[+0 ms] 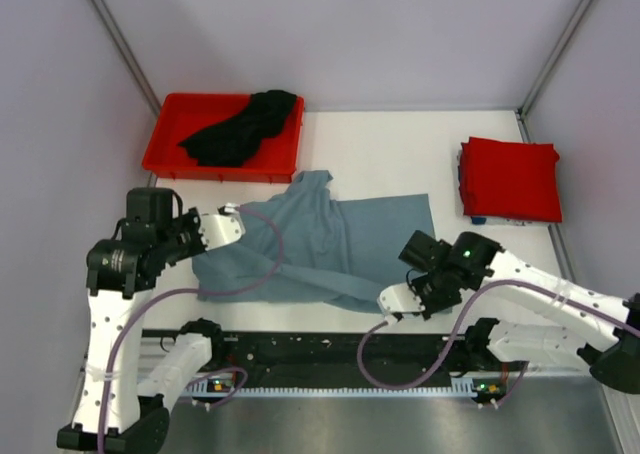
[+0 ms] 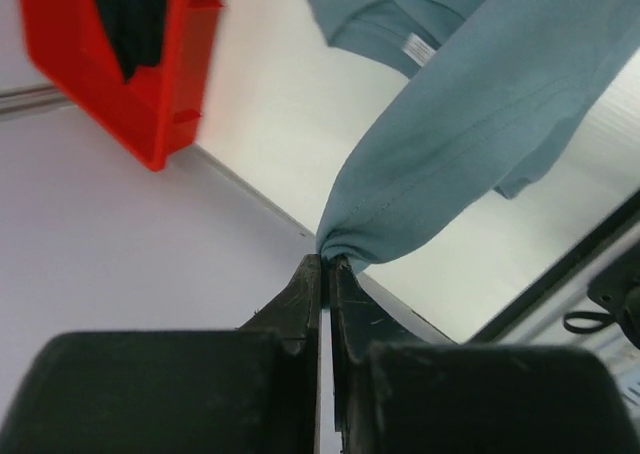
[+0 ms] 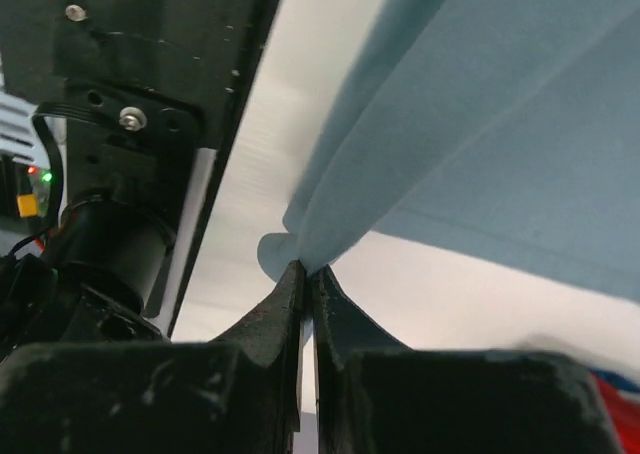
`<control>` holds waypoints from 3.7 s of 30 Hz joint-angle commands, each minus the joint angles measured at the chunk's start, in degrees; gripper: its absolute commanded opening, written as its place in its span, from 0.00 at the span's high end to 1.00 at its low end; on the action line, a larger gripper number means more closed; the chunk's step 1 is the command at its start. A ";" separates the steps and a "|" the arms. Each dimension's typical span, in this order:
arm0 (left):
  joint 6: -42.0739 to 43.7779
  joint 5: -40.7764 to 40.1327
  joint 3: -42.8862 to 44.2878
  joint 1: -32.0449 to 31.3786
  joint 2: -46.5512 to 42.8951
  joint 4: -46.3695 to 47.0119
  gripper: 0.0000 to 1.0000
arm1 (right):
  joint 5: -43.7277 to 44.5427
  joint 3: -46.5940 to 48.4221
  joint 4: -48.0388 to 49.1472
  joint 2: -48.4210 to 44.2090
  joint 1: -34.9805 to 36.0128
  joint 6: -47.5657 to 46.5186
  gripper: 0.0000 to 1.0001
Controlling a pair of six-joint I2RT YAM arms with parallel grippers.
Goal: Fold and stack the t-shirts
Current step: Flatten out the tshirt, then put the neatly folded tshirt into the corner of the board with the right arm, then flatten out the tshirt
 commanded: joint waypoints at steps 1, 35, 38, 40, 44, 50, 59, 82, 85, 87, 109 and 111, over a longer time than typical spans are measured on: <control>2.68 -0.56 -7.37 0.29 0.43 -12.52 0.92 | -2.42 0.02 -3.10 5.64 7.73 -1.21 0.95; -29.39 3.85 -17.40 0.46 29.51 38.71 0.40 | 21.05 -16.51 58.51 12.04 -74.70 109.70 1.00; -28.87 3.31 -18.19 0.90 32.85 40.47 0.39 | 18.77 -11.68 59.66 22.75 -75.14 110.58 1.00; -28.95 2.52 -18.81 1.08 34.52 41.88 0.40 | 17.46 -7.21 59.75 29.70 -75.23 110.50 1.00; -29.39 0.85 -18.29 1.17 38.65 42.50 0.40 | 16.22 2.20 59.49 40.61 -75.14 111.90 1.00; -28.69 1.81 -15.22 1.17 43.14 40.22 0.41 | 11.56 20.73 56.16 56.07 -74.97 114.35 1.00; -29.22 4.36 -7.74 1.43 45.52 32.75 0.40 | 10.68 44.21 51.94 70.59 -68.91 118.33 1.00; -27.55 8.50 1.58 5.21 60.63 35.55 0.37 | -7.77 25.77 52.10 53.54 -49.40 71.48 0.34; -27.55 8.49 1.67 5.21 62.12 35.91 0.39 | -8.65 27.62 51.75 56.71 -46.23 70.69 0.34; -27.55 9.37 1.75 5.30 62.65 35.91 0.46 | -10.14 27.71 51.40 57.77 -45.35 70.16 0.34; -22.88 12.19 11.75 -6.56 55.27 30.46 1.00 | -12.08 13.12 57.02 37.56 -68.98 76.04 1.00; -24.03 10.79 16.67 -6.74 55.62 29.24 1.00 | -11.56 13.29 56.94 36.33 -70.65 76.39 1.00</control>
